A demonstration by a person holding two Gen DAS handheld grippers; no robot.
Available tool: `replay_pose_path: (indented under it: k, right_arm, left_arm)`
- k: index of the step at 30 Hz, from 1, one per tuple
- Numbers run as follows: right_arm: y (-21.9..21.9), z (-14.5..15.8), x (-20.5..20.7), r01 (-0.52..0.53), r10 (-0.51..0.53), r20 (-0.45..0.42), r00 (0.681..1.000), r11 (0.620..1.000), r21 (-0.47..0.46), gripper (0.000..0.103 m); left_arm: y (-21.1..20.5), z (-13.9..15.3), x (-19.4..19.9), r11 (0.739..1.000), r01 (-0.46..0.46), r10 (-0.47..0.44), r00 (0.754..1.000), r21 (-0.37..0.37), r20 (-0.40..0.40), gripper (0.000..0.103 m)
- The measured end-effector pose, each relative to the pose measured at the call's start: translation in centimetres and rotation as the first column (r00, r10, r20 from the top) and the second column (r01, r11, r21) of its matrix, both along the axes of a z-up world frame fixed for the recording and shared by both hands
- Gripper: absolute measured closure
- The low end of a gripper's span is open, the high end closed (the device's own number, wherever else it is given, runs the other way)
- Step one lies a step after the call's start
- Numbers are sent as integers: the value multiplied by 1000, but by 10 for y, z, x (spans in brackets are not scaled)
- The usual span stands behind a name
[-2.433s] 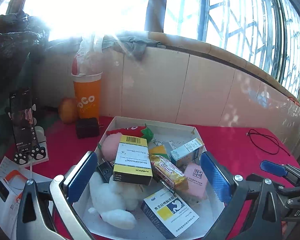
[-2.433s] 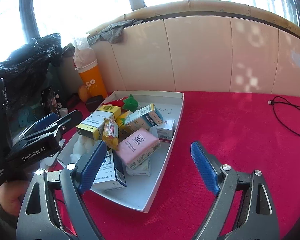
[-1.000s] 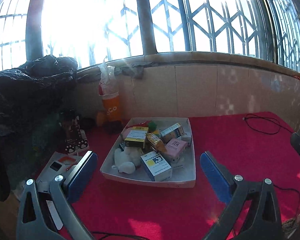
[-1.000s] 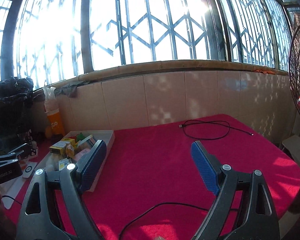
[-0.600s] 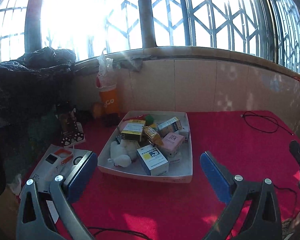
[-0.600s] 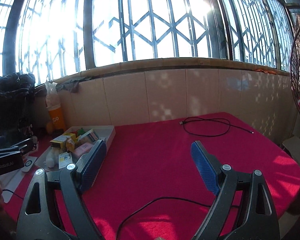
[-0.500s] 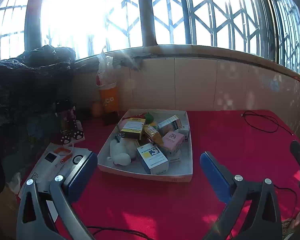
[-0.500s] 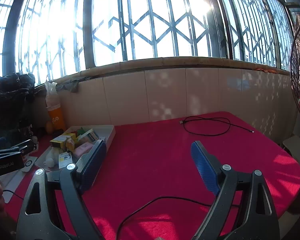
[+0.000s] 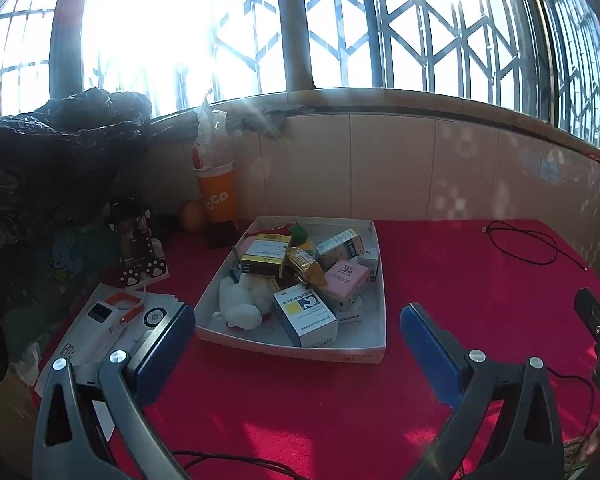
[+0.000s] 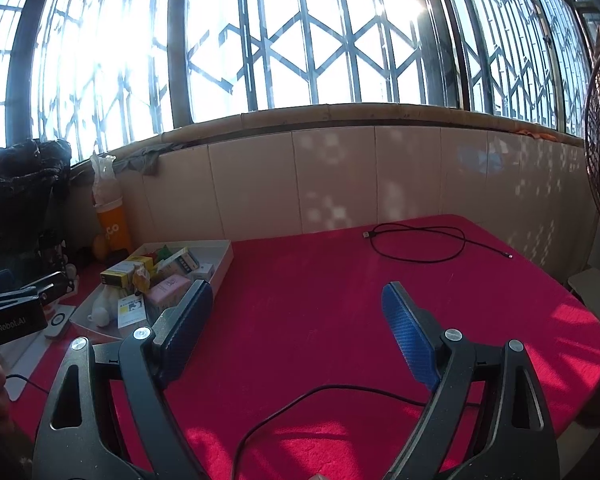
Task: Organize objects
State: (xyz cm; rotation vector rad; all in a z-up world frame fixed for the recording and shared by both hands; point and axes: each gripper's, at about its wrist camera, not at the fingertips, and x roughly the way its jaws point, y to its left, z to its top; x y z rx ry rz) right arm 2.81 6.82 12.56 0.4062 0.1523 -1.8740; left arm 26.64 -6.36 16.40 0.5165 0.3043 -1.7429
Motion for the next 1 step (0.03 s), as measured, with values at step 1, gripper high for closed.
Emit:
replay_pose_path:
  k: [1]
  right_arm:
    - [0, 0, 0, 0, 0, 1, 1000, 1000, 2, 16]
  left_arm:
    - [0, 0, 0, 1000, 3, -3, 1000, 7, -4, 0]
